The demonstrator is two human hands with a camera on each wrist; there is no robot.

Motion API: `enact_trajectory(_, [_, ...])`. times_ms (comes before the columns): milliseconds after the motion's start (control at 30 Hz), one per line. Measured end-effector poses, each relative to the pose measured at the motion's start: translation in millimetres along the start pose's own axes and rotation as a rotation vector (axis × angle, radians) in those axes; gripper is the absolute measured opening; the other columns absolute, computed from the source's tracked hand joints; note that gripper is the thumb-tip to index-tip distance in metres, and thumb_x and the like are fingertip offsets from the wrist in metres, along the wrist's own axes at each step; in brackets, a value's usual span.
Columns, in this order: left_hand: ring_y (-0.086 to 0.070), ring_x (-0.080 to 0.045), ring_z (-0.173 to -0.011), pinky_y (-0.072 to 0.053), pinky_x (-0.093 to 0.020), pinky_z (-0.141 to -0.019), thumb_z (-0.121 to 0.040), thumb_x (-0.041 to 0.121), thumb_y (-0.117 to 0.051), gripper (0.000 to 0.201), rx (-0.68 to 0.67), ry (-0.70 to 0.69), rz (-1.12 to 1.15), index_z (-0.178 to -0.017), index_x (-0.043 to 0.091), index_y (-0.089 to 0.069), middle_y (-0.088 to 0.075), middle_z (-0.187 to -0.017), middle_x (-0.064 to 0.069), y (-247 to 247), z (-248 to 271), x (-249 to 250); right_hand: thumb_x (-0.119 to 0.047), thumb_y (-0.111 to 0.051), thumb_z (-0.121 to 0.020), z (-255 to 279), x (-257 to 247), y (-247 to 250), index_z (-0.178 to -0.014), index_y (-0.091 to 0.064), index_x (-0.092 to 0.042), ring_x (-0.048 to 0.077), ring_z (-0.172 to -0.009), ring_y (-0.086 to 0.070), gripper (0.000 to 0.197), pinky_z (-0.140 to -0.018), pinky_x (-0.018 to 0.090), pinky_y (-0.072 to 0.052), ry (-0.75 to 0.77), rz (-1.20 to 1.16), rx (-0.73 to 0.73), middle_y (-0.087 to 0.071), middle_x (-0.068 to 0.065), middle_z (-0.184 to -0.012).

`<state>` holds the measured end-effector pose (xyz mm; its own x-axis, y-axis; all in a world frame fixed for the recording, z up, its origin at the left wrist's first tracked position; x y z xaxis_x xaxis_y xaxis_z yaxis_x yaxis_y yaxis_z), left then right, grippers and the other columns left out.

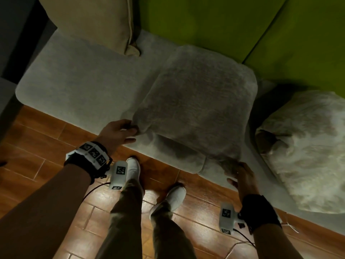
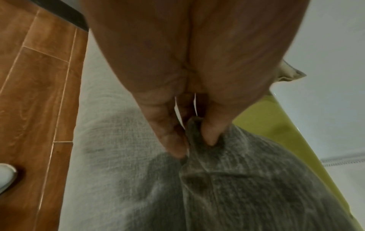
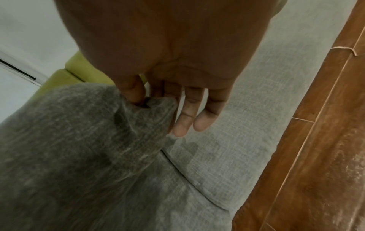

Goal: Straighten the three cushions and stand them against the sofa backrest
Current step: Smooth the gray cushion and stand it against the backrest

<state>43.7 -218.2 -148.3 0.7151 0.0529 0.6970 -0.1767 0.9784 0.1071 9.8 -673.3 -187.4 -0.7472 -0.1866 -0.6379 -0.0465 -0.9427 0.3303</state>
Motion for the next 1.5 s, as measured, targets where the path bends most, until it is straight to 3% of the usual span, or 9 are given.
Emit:
enact_trajectory(167, [-0.071,-0.020,-0.087,-0.062,-0.034,-0.075,-0.080,0.012,-0.081,0.019,0.316,-0.064,-0.096,-0.093,0.018,-0.068,-0.067,-0.104,-0.004,24.3,-0.4,7.7,-0.027,-0.062,-0.101,-0.8,-0.9,10.1,-0.118,-0.063,-0.016,0.026,-0.086,-0.067,0.021,-0.086,0.049,-0.057,0.015,0.165,0.080,-0.069,0.010,-0.098])
enact_trajectory(333, [-0.070,-0.022,-0.095,-0.062,-0.029,-0.073,-0.084,0.010,-0.076,0.021,0.186,-0.020,-0.122,-0.102,0.018,-0.067,-0.066,-0.114,-0.008,16.8,-5.0,1.9,-0.020,-0.059,-0.099,-6.5,8.3,2.3,-0.115,-0.059,-0.018,0.036,-0.106,-0.064,0.017,-0.082,0.047,-0.057,-0.084,0.152,0.101,-0.062,0.018,-0.121])
enact_trajectory(433, [-0.067,-0.027,-0.103,-0.058,-0.041,-0.088,-0.090,0.021,-0.071,0.018,0.124,0.071,0.066,-0.104,0.010,-0.068,-0.068,-0.116,-0.014,14.1,-3.0,-0.1,-0.042,-0.065,-0.084,-0.7,4.1,-3.5,-0.126,-0.059,-0.015,0.028,-0.114,-0.059,0.050,-0.091,0.044,-0.054,-0.084,-0.114,0.068,-0.059,0.008,-0.123])
enact_trajectory(500, [-0.068,-0.027,-0.101,-0.060,-0.040,-0.083,-0.090,0.028,-0.070,0.020,0.157,0.081,0.099,-0.099,0.010,-0.069,-0.070,-0.109,-0.013,17.7,-4.5,1.9,-0.044,-0.063,-0.093,3.8,0.8,-2.7,-0.122,-0.062,-0.018,0.023,-0.110,-0.062,0.039,-0.089,0.040,-0.054,-0.074,-0.207,0.053,-0.063,0.003,-0.120])
enact_trajectory(600, [-0.069,-0.027,-0.102,-0.063,-0.034,-0.072,-0.095,0.023,-0.065,0.009,0.188,0.020,-0.024,-0.095,0.015,-0.069,-0.068,-0.111,-0.014,22.2,-10.5,6.2,-0.030,-0.062,-0.100,1.1,-5.6,7.2,-0.109,-0.066,-0.024,0.022,-0.099,-0.065,0.012,-0.085,0.044,-0.055,0.027,-0.030,0.096,-0.067,0.006,-0.115])
enact_trajectory(800, [-0.067,-0.025,-0.086,-0.057,-0.042,-0.082,-0.089,0.016,-0.070,0.019,0.008,0.010,-0.454,-0.107,0.019,-0.064,-0.066,-0.112,-0.008,11.4,-14.0,-4.1,-0.036,-0.056,-0.102,-8.8,-5.4,10.7,-0.117,-0.061,-0.022,0.031,-0.098,-0.066,0.020,-0.089,0.053,-0.058,0.037,0.218,0.184,-0.066,0.012,-0.113])
enact_trajectory(1033, [-0.060,-0.030,-0.088,-0.046,-0.038,-0.077,-0.097,0.026,-0.052,0.017,0.060,-0.128,-0.993,-0.111,0.018,-0.054,-0.063,-0.099,-0.010,-7.6,-11.9,16.9,-0.026,-0.056,-0.103,1.6,-11.8,7.4,-0.112,-0.060,-0.012,0.029,-0.088,-0.062,0.017,-0.073,0.035,-0.048,0.113,0.359,0.113,-0.065,0.015,-0.105])
enact_trajectory(1333, [-0.071,-0.022,-0.075,-0.055,-0.036,-0.072,-0.093,0.013,-0.063,0.018,0.093,-0.093,-0.764,-0.107,0.021,-0.054,-0.066,-0.097,-0.003,16.2,-25.5,13.3,-0.026,-0.061,-0.100,4.8,-15.2,10.4,-0.100,-0.056,-0.007,0.021,-0.074,-0.054,0.019,-0.057,0.025,-0.033,0.161,0.474,0.110,-0.060,0.013,-0.090])
enact_trajectory(1500, [-0.069,-0.035,-0.099,-0.062,-0.039,-0.078,-0.093,0.008,-0.066,0.026,0.072,0.065,-0.313,-0.119,0.010,-0.061,-0.068,-0.108,-0.021,23.9,-20.7,-5.0,-0.028,-0.063,-0.099,-2.0,-8.6,17.8,-0.099,-0.055,-0.016,0.013,-0.074,-0.052,0.015,-0.058,0.026,-0.033,0.063,0.615,0.023,-0.059,0.009,-0.095])
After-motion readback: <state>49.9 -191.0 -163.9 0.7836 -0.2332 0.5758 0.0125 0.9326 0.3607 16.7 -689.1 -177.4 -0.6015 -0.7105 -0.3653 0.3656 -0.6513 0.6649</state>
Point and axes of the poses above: each hand's wrist, its own z-axis away from the middle knuckle, its own y-axis out of the back of the hand, x = y × z, the point moved 6 cm from there along -z, towards the middle knuckle
